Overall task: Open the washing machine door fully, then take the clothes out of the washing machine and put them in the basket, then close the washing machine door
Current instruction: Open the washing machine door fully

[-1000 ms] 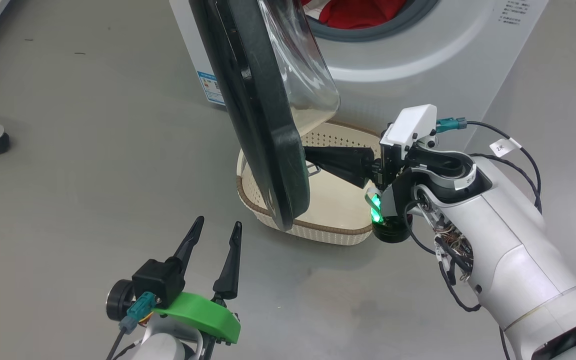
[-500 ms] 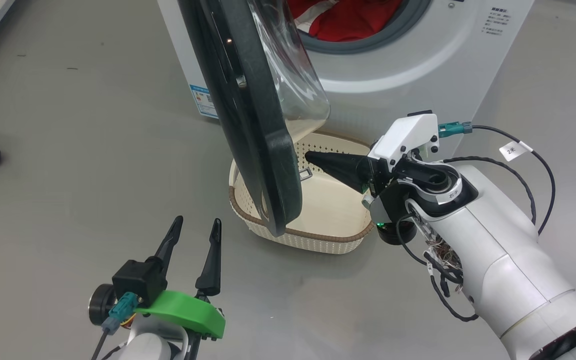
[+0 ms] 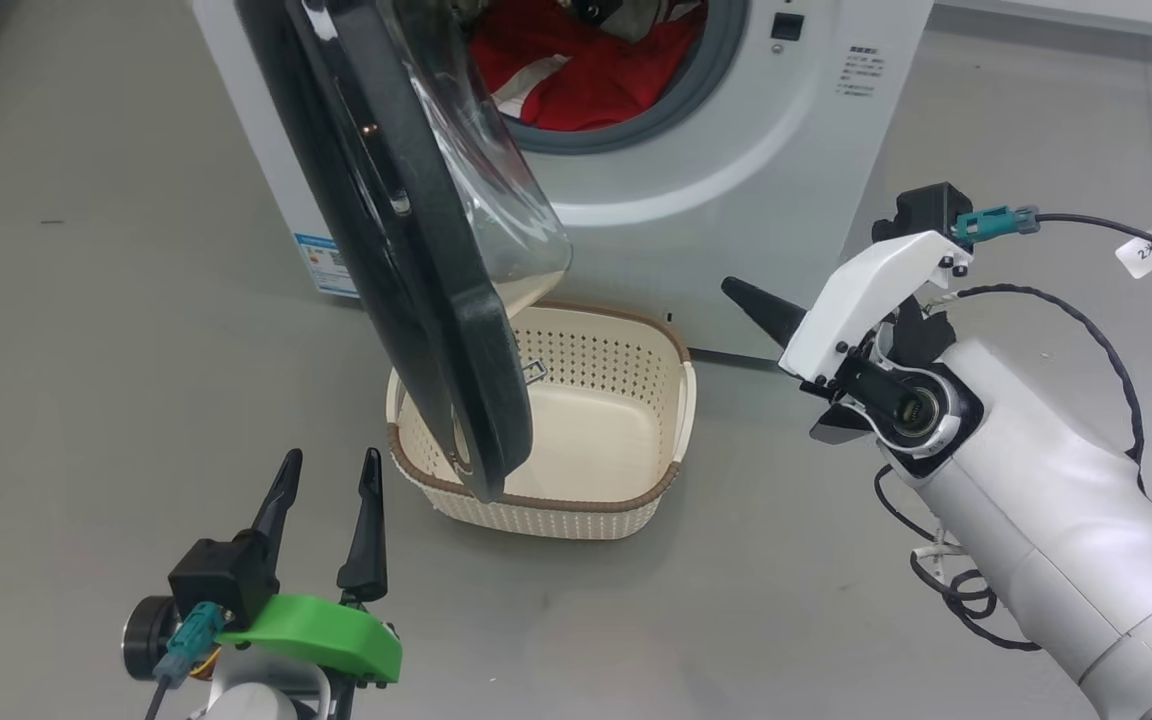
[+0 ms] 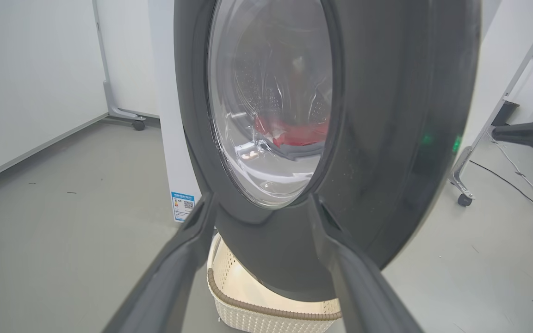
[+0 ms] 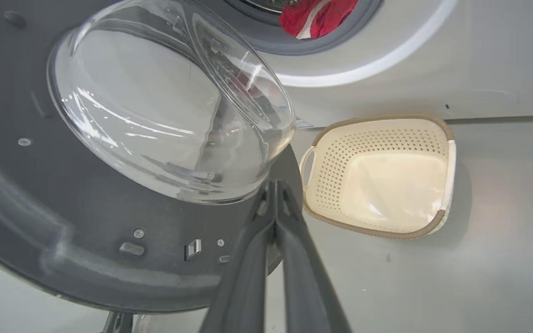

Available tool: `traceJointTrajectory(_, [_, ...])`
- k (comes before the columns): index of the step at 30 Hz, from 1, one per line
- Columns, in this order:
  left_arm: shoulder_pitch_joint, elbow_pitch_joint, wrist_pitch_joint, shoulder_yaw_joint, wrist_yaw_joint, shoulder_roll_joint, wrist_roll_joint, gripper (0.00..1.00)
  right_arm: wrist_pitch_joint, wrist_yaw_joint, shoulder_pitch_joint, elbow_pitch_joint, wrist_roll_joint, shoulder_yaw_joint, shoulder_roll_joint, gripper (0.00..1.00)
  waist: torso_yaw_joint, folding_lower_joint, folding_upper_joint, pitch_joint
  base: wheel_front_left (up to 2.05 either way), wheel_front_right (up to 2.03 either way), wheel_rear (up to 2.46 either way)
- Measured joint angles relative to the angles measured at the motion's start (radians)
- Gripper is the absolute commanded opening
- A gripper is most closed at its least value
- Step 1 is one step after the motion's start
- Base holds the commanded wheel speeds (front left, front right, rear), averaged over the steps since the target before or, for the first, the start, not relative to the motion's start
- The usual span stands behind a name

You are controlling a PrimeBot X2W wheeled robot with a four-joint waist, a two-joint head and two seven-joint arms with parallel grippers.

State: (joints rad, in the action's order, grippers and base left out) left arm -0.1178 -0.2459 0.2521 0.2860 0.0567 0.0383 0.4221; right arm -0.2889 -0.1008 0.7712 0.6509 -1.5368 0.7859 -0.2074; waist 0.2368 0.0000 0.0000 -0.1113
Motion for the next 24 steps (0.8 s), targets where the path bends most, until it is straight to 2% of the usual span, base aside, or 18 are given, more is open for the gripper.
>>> traceJointTrajectory(3, [0.008,0.000,0.000,-0.020,0.000,0.002,-0.002,1.00,0.083,-0.004,-0.001,-0.016,0.096,0.033,-0.024,0.00,-0.029,0.0000,0.0000,0.012,0.00,0.00,0.00])
traceJointTrajectory(8, [0.027,0.002,0.000,-0.050,0.000,0.003,-0.010,1.00,0.225,-0.012,-0.003,-0.039,0.295,0.109,-0.099,0.00,-0.078,0.0000,0.0000,0.031,0.00,0.00,0.00])
traceJointTrajectory(13, [0.037,0.004,0.000,-0.070,-0.002,0.007,-0.015,1.00,0.368,-0.011,-0.036,-0.048,0.421,0.145,-0.145,0.00,-0.122,0.0000,0.0000,0.048,0.00,0.00,0.00])
traceJointTrajectory(17, [0.047,0.010,0.000,-0.095,-0.002,0.008,-0.020,1.00,0.461,-0.010,-0.081,-0.060,0.484,0.166,-0.149,0.00,-0.150,0.0000,0.0000,0.063,0.00,0.00,0.00])
traceJointTrajectory(22, [0.072,0.012,0.000,-0.112,-0.009,0.007,-0.024,1.00,0.559,0.034,-0.154,-0.062,0.500,0.162,-0.149,0.00,-0.170,0.0000,0.0000,0.086,0.00,0.00,0.00])
traceJointTrajectory(24, [0.076,0.013,0.000,-0.118,-0.009,0.007,-0.027,1.00,0.573,0.039,-0.171,-0.062,0.499,0.157,-0.149,0.00,-0.172,0.0000,0.0000,0.091,0.00,0.00,0.00])
